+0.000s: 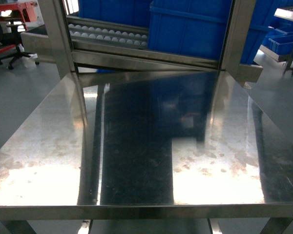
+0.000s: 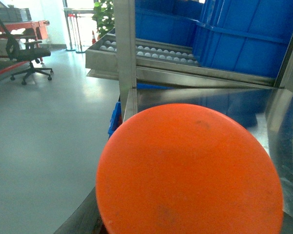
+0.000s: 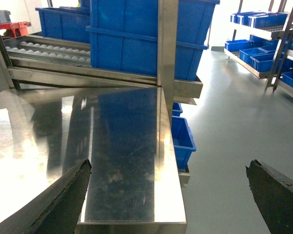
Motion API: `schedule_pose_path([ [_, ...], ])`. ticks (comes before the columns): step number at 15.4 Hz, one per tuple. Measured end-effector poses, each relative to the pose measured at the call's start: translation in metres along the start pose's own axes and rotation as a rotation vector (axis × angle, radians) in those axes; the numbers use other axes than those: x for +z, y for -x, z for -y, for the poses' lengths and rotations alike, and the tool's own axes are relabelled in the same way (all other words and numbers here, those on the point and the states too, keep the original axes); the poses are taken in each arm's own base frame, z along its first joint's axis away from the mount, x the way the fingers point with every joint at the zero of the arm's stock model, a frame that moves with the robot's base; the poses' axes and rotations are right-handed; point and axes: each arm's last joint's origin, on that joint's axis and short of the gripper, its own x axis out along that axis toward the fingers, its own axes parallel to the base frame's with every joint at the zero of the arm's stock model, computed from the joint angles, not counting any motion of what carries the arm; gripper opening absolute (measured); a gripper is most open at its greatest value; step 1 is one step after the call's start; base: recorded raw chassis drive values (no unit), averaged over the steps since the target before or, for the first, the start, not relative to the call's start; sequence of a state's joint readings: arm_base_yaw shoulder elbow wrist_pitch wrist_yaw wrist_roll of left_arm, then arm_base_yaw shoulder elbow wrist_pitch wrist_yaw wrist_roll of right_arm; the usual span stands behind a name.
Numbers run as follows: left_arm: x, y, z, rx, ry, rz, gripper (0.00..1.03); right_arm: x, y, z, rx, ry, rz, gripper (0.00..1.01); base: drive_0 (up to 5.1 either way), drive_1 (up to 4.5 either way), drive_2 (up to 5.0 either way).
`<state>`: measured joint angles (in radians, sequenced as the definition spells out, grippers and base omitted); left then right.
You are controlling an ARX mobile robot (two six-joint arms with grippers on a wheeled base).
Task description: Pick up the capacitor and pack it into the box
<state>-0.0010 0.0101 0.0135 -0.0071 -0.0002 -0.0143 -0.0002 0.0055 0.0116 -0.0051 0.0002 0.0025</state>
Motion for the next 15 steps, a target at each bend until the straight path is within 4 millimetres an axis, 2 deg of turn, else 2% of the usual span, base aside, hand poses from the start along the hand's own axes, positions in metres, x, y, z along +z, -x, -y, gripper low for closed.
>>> schedule_pose_path([
  [15, 0.0001, 0.0, 0.0, 0.0, -0.002, 0.001, 0.44, 0.0, 0.0, 0.0, 0.0, 0.0, 0.0, 0.98, 0.0, 0.0, 0.0],
])
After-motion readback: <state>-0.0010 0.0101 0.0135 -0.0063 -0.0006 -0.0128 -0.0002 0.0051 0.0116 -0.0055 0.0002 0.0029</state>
